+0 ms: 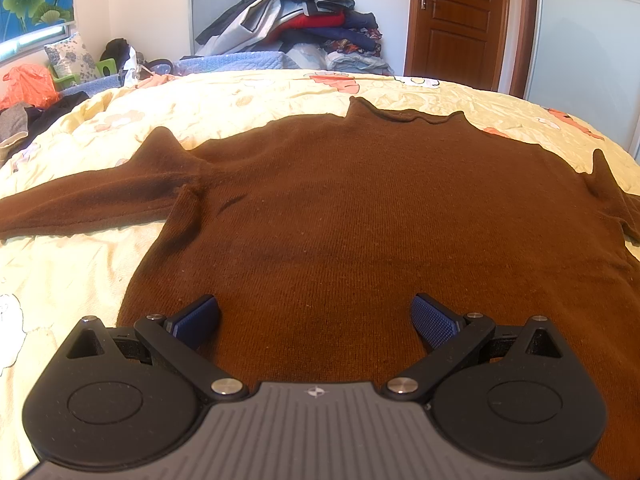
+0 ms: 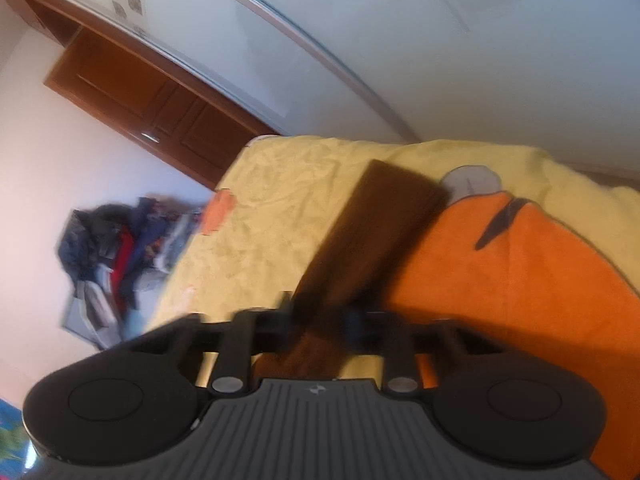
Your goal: Fold small clothes
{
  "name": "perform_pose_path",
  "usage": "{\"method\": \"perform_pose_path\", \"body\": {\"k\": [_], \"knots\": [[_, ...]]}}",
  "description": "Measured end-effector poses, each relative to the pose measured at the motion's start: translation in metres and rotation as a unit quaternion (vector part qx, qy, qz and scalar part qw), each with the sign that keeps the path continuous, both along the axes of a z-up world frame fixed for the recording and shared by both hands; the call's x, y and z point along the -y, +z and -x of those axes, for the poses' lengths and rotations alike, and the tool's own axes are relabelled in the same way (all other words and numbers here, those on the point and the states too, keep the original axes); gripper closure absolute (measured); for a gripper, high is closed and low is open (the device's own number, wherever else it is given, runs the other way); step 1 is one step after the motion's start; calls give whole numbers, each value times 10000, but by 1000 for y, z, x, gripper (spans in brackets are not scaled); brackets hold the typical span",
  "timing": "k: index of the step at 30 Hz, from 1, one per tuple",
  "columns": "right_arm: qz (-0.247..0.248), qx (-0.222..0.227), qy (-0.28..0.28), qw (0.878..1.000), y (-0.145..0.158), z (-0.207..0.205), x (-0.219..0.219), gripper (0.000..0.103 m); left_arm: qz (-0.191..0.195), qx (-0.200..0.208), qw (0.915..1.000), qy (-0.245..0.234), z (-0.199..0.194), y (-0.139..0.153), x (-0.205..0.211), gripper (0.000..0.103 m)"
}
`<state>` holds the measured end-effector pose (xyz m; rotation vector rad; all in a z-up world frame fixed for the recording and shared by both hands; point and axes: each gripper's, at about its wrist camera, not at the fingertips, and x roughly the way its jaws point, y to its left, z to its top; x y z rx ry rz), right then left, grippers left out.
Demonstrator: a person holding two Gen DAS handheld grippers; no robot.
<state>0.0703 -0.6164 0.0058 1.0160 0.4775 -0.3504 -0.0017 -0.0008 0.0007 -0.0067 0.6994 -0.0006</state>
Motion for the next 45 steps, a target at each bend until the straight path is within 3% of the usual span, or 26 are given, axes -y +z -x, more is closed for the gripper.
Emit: {"method": "perform_pose_path", "body": {"k": [4,8,11,13,15,16,17,19,23,25,26,28,29,30,32,33,34,36,38,39,40,41,42,43,45], "knots": [[187,113,-171,9996,14,4,-12,89,5,0,10000,-1,-1,0,0,0],[875,772,847,9895,67,-2,-95,89,1,-2,10000,0,-1,0,0,0],[965,1314,2162,9626,94,-17,-196,89,-2,-2,10000,-1,-1,0,0,0],[974,1532,3060,9346,101,-26,-275,85,-1,-2,10000,0,-1,0,0,0],[847,1469,3922,9041,94,-34,-348,55,-3,-3,10000,-4,-1,0,0,0],[838,1402,4265,8896,88,-36,-375,21,-2,-2,10000,-3,-1,0,0,0],[984,1306,4550,8754,79,-32,-406,13,0,-2,10000,-5,-1,0,0,0],[1503,1316,4538,8684,72,-10,-434,19,17,-1,10000,-9,-1,0,0,0],[1855,1237,4369,8714,60,27,-424,19,186,-91,9997,-121,-4,5,-5,0],[2192,1086,4290,8696,53,43,-411,19,1012,-264,9941,-273,-12,17,-15,0],[2352,1038,4245,8682,47,47,-406,18,1613,-321,9858,-339,-19,24,-22,0],[2466,940,4161,8702,41,53,-395,17,2727,-448,9604,-363,-40,35,-30,0],[2408,894,4106,8749,38,56,-388,14,2946,-508,9536,-364,-53,38,-27,0],[2299,862,4025,8819,29,60,-387,14,2882,-514,9555,-366,-64,41,-21,0],[1944,807,3851,8985,22,60,-377,14,1960,-320,9793,-394,-86,48,4,0],[1794,808,3771,9050,18,58,-372,14,1547,-346,9861,-498,-96,48,17,0],[1645,808,3686,9113,16,57,-367,13,1365,-503,9871,-663,-105,46,27,0],[1437,831,3608,9177,11,54,-361,13,1631,-879,9778,-980,-123,41,38,0],[1283,884,3600,9198,8,53,-358,11,1919,-1080,9710,-933,-137,35,43,1],[1253,903,3619,9193,8,51,-359,11,2013,-1185,9687,-841,-145,31,44,9],[1245,913,3639,9186,7,50,-360,10,2080,-1300,9665,-758,-150,27,45,32],[1255,914,3665,9174,7,50,-361,9,2010,-1285,9689,-660,-154,25,47,42],[1275,914,3693,9160,7,50,-362,8,1803,-1254,9740,-563,-157,26,51,75],[1293,913,3719,9147,6,50,-362,7,1660,-1357,9753,-538,-161,27,54,87],[1317,915,3759,9127,8,49,-364,7,1475,-1341,9786,-498,-165,31,54,97]]}}
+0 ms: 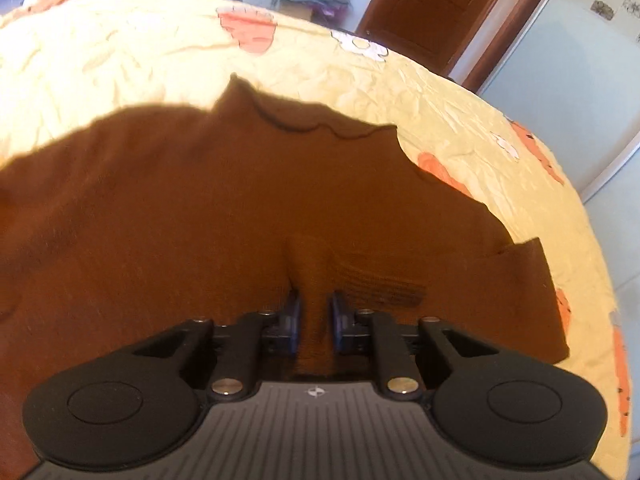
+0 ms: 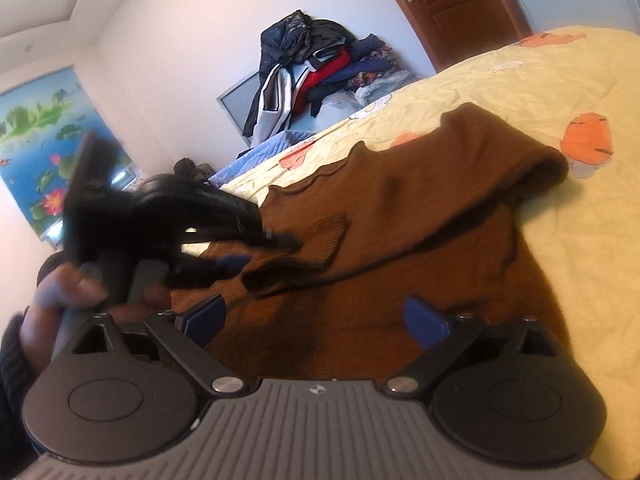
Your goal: Fold small clothes
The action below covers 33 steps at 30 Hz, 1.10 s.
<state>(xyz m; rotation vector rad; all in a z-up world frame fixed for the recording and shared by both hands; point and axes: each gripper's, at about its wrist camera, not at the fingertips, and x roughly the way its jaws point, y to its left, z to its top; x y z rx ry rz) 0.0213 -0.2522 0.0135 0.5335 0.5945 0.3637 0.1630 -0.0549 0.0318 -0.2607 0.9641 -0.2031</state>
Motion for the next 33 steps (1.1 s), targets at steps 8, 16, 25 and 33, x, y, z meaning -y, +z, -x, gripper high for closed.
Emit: {"method": "perform_pose_path", "body": {"k": [8,16,25,33], "knots": [[-70,4,28,10000,-1,-2,1,6,-1432,1309,9803,376,18,58,-40,98],[17,10,86,10000,-1,-3,1,4,-2074,610,9723,892,17,-4,-101,98],[307,315,138,9989,31,-15,3,1,-1474,2075,9623,955,61,59,-96,34],[1443,-464,291,9880,31,-151,-18,3,-1466,1454,9783,156,32,8,-48,14]]}}
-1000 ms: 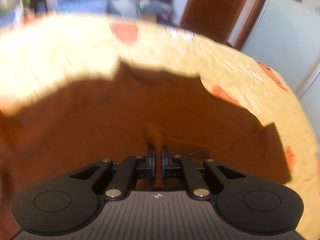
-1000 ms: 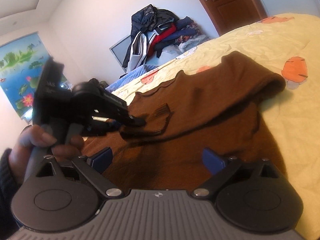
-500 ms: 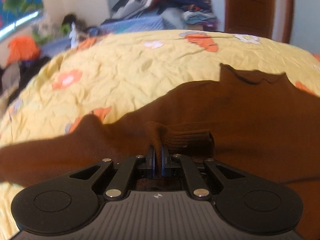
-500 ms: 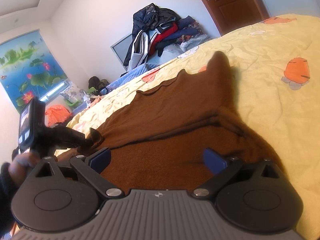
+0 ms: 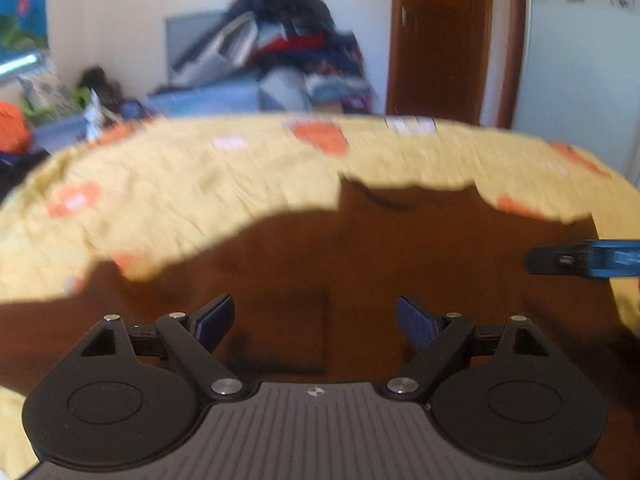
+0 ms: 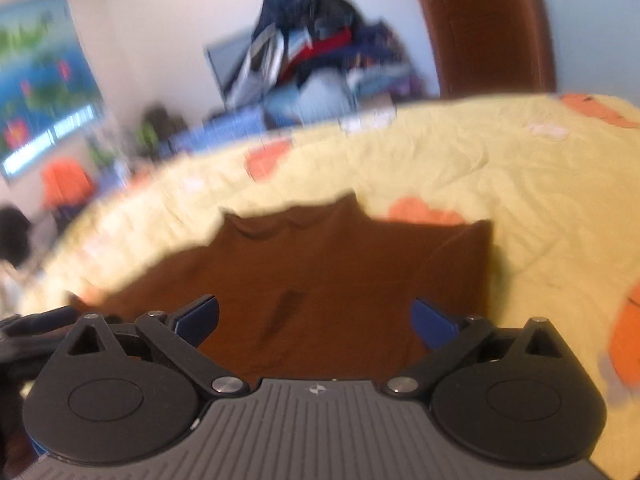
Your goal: Fold small clothes
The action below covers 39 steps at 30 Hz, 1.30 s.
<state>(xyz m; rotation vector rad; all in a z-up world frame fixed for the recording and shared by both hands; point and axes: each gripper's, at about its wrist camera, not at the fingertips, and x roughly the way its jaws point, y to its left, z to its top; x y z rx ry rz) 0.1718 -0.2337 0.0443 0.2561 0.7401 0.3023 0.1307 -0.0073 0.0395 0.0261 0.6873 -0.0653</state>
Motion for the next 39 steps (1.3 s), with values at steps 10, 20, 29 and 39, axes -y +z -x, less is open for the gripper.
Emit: {"method": "perform_pose_path", "body": {"k": [10,20,29,39], "knots": [[1445,118,268,9891,-32,-16,7,0,15,-106,9992,-376,4,-31,1,0],[1681,994,440,9798,12,23,-20,0,933,556,9913,741,100,15,-125,0],[1149,316,562,9913,-30,17,-2,0,2504,619,8667,4268,132,3,-355,0],[1328,341,586,9888,-32,18,-12,0,3408,688,8017,4863,127,-21,-439,52]]}}
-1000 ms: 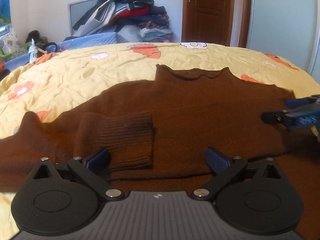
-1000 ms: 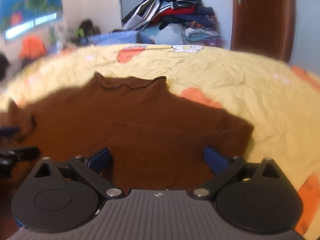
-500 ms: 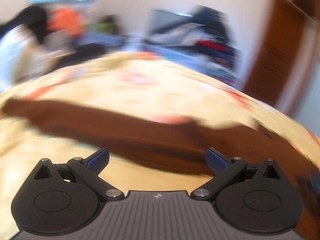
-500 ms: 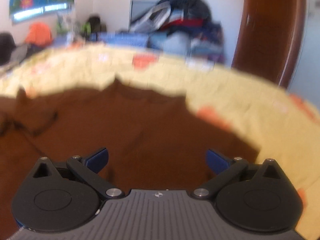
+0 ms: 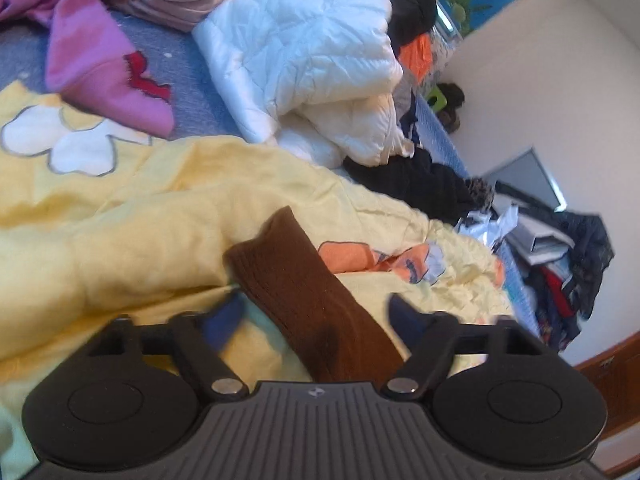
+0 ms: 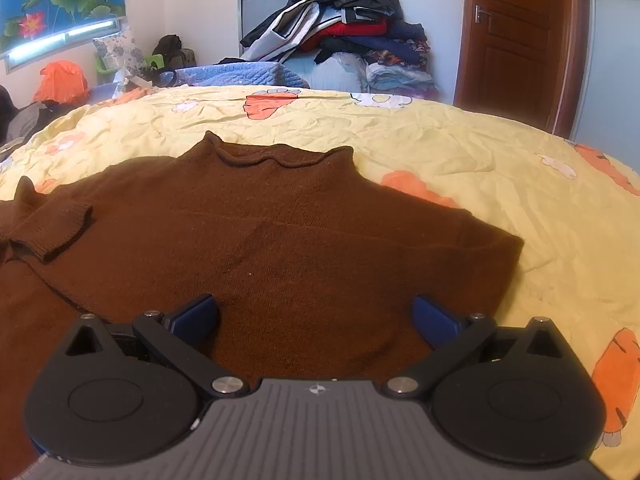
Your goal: Fold small clothes
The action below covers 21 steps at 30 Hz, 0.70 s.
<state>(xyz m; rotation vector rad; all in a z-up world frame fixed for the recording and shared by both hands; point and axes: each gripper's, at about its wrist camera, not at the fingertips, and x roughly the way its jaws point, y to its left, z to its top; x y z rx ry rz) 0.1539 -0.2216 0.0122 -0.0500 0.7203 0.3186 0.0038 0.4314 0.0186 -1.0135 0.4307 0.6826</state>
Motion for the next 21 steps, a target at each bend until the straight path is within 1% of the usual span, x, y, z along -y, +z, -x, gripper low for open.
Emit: {"method": "perform_pose_path", "body": {"k": [1,2,3,4,5,6,7,8,10,11,12,13,14,15,17,18,19,20,21], "knots": [[-4,1,-3,10000,0,0,0,0,-126,-257,9996,-24,-5,-3,3,72],[-7,2,-6,10000,0,-1,0,0,-226,-527,9984,-23,-13,-5,0,78],[-10,3,-8,10000,-1,-1,0,0,-318,-703,9970,-36,-17,-6,1,86],[-17,5,-11,10000,-1,-2,0,0,-372,-767,9964,-37,-16,-6,2,93],[-23,6,-14,10000,-1,-1,0,0,-412,-779,9961,-26,-16,-4,4,96],[-26,8,-17,10000,-1,-1,0,0,-511,-788,9956,-12,-16,2,10,98],[-28,8,-18,10000,-1,-1,0,0,-709,-780,9944,-20,-16,11,19,98],[-30,7,-16,10000,-1,-1,0,0,-950,-740,9926,-125,-18,24,32,98],[-53,9,-23,10000,0,-1,0,0,-1392,-554,9872,-538,-29,48,68,98],[-73,10,-27,10000,0,-1,1,0,-1601,-410,9825,-858,-37,60,93,98],[-96,11,-32,9999,0,-1,2,0,-1845,-261,9747,-1232,-46,71,123,98],[-121,21,-26,9999,0,-1,2,0,-2089,-102,9641,-1639,-55,81,156,98],[-150,21,-29,9999,0,-1,3,0,-2297,58,9505,-2090,-64,88,191,98],[-179,21,-39,9998,0,0,3,0,-2469,200,9347,-2550,-72,91,227,98],[-249,18,-52,9997,0,0,5,0,-2696,396,8984,-3444,-83,88,300,98],[-279,17,-59,9996,0,0,6,0,-2724,451,8768,-3937,-87,81,335,97],[-304,18,-60,9995,0,0,6,0,-2688,433,8485,-4539,-92,71,368,95],[-328,17,-63,9994,0,0,7,0,-2611,284,8156,-5156,-97,57,397,93],[-358,17,-65,9993,0,0,8,0,-2557,-28,7904,-5567,-101,43,422,93]]}}
